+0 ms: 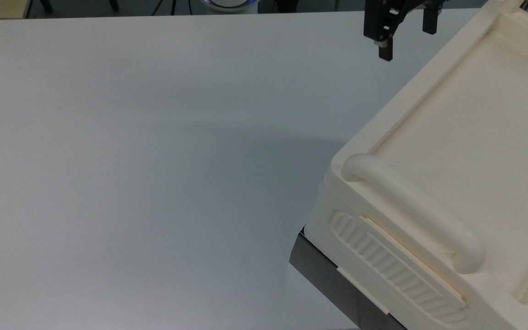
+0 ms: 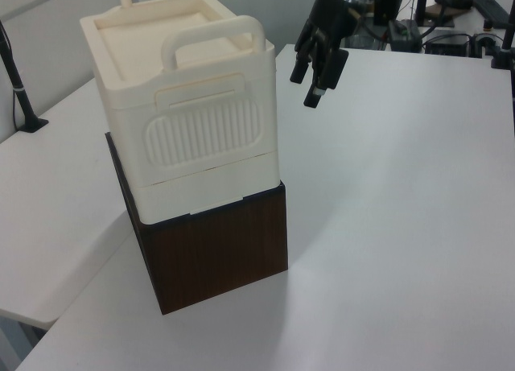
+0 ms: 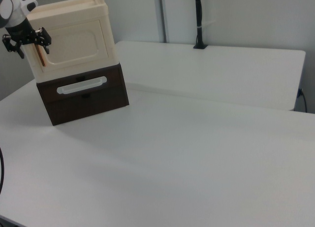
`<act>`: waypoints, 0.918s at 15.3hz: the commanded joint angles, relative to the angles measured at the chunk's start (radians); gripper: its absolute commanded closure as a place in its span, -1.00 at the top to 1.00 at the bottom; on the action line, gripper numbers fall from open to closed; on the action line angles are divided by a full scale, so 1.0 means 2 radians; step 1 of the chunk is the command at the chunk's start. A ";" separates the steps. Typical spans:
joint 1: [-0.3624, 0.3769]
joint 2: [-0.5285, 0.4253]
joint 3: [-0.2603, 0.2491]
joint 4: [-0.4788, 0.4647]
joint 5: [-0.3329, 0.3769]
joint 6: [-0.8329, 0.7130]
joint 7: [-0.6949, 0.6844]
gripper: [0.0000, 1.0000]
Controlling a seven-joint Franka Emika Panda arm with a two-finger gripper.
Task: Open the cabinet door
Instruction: 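Move the open gripper toward the cabinet door's edge and lower it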
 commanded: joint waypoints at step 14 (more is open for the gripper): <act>0.005 0.045 -0.005 0.018 0.040 0.100 -0.092 0.11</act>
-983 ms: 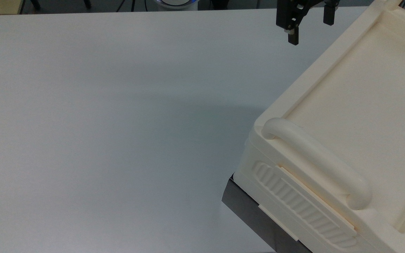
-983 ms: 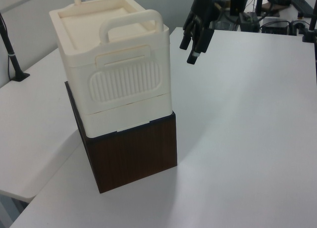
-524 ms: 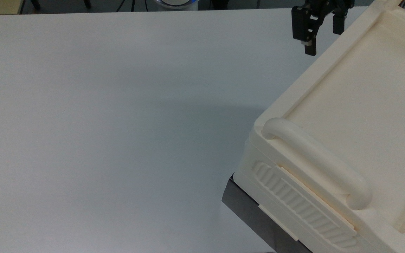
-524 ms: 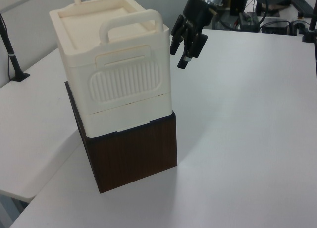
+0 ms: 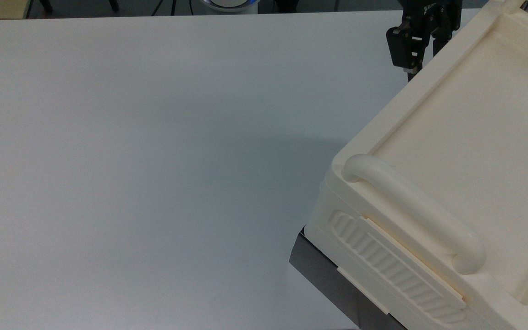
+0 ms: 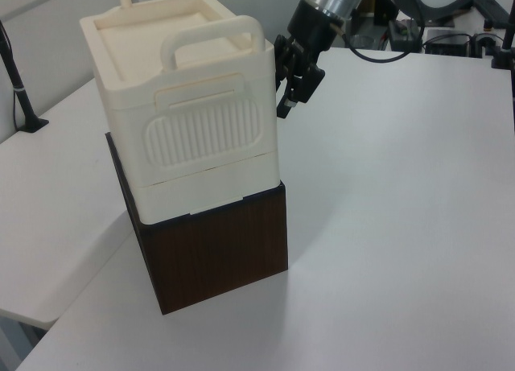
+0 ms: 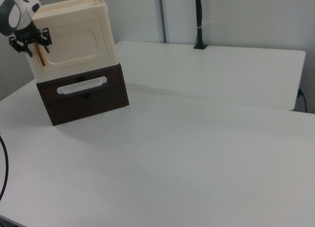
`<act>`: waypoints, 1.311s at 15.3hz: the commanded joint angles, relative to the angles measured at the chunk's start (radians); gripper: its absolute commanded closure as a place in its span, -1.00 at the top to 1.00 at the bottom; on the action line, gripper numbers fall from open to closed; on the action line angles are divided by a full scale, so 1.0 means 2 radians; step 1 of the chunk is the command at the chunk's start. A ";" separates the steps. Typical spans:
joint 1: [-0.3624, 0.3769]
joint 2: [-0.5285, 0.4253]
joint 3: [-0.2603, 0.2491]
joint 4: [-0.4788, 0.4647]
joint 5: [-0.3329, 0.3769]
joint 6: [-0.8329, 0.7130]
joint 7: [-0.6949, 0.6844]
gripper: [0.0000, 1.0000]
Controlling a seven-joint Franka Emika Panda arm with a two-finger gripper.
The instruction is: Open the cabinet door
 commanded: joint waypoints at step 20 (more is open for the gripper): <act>-0.004 -0.034 -0.013 0.001 0.014 -0.126 -0.017 -0.82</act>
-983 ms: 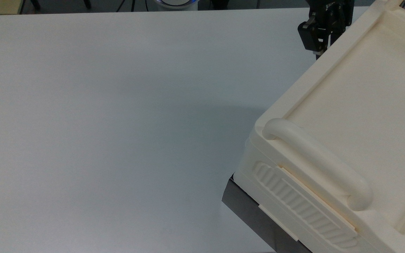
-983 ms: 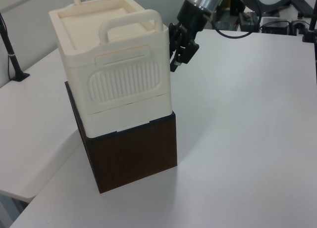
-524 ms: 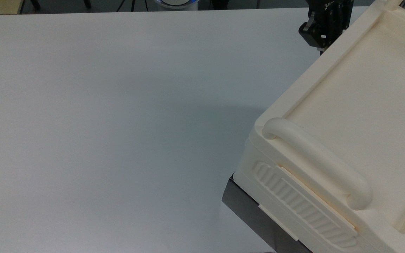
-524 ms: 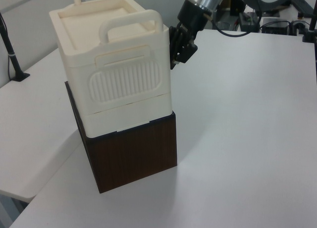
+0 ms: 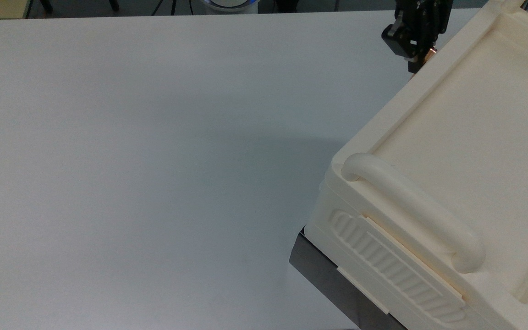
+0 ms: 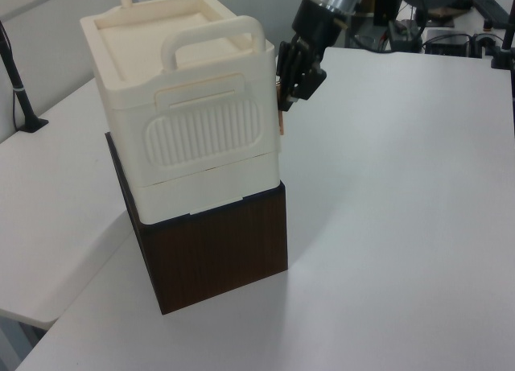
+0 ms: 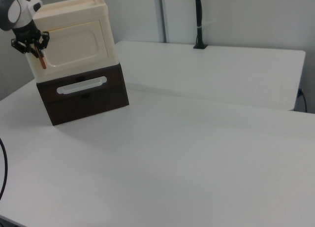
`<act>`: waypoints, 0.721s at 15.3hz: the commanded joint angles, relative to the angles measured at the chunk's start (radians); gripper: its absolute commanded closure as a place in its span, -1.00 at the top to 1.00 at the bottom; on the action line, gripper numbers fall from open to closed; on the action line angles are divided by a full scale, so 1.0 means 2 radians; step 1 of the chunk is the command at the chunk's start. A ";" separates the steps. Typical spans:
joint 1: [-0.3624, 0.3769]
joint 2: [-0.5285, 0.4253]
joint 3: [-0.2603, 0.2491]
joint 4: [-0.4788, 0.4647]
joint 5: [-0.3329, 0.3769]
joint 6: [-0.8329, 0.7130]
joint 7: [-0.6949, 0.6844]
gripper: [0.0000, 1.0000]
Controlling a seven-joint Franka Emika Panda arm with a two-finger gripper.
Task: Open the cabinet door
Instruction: 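Pull the door edge away from the cabinet, swinging it open on its hinge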
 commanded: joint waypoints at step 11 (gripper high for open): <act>-0.081 -0.088 -0.013 0.013 0.016 -0.229 -0.015 1.00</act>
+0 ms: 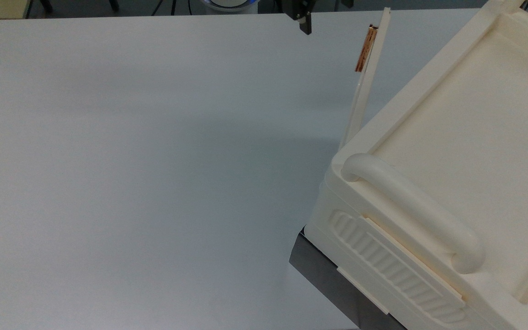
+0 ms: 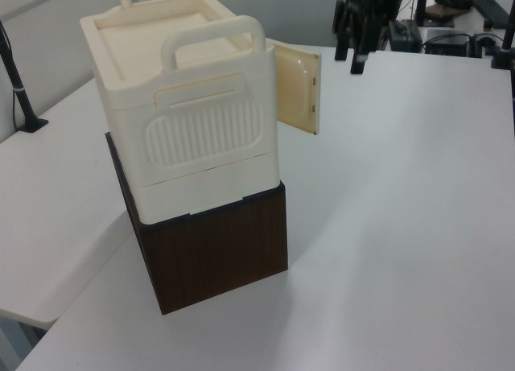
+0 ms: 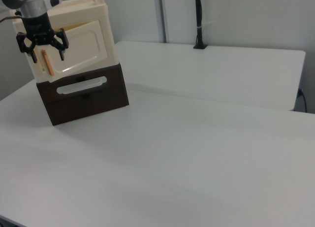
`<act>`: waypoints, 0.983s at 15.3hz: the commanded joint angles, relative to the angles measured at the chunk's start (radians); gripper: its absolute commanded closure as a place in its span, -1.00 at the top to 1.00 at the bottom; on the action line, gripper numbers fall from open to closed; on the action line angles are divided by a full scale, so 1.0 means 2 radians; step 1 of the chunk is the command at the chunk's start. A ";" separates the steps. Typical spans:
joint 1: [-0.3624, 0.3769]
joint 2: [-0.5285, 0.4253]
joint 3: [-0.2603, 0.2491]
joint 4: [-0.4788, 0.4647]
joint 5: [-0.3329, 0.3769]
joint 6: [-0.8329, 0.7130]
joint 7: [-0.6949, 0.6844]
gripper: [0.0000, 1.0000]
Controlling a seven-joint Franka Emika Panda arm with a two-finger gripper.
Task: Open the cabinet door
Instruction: 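Pull the door edge away from the cabinet, swinging it open on its hinge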
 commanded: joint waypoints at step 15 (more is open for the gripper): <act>0.054 -0.007 0.018 0.043 0.029 0.035 -0.006 1.00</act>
